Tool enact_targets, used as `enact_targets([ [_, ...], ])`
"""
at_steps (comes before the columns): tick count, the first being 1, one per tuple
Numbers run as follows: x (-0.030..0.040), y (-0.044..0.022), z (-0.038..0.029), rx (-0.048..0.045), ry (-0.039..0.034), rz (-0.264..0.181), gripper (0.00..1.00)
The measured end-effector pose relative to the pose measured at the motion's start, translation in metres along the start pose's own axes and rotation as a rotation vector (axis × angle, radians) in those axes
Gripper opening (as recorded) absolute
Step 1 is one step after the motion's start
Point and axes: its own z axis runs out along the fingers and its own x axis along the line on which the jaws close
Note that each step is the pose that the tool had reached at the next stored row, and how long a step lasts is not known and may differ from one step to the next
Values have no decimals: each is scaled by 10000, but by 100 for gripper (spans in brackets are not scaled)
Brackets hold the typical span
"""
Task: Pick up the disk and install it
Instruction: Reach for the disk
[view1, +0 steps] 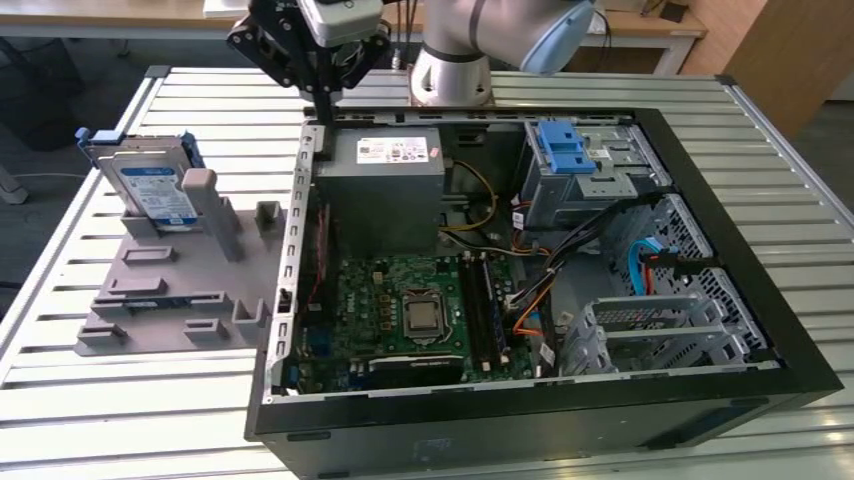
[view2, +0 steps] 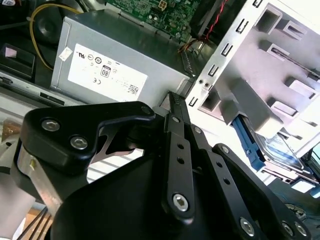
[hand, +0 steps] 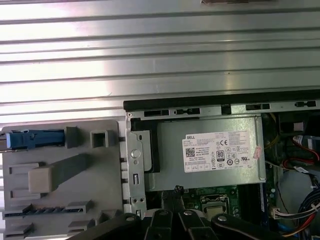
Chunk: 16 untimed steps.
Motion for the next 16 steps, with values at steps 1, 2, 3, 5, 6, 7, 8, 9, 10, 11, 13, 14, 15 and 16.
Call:
enact_targets([
  [1, 13, 10, 1, -1, 0, -1, 11],
  [2, 26, 21, 1, 0, 0, -1, 11],
  [3, 39, 34, 2, -1, 1, -1, 11],
  [5, 65, 66, 3, 0, 4, 0, 11],
  [6, 78, 82, 4, 0, 5, 1, 11],
  [7, 93, 95, 5, 0, 6, 1, 11],
  [8, 112, 106, 5, -1, 10, 0, 11],
  [9, 136, 113, 5, 0, 14, 0, 11],
  [10, 165, 118, 4, 2, 23, 0, 11],
  [11, 193, 122, 5, 3, 33, 2, 11],
  [13, 219, 125, 6, 2, 43, 3, 11],
  [14, 220, 125, 6, 2, 44, 2, 11],
  [15, 220, 125, 6, 2, 45, 1, 11],
  [16, 220, 125, 5, 3, 46, 1, 11],
])
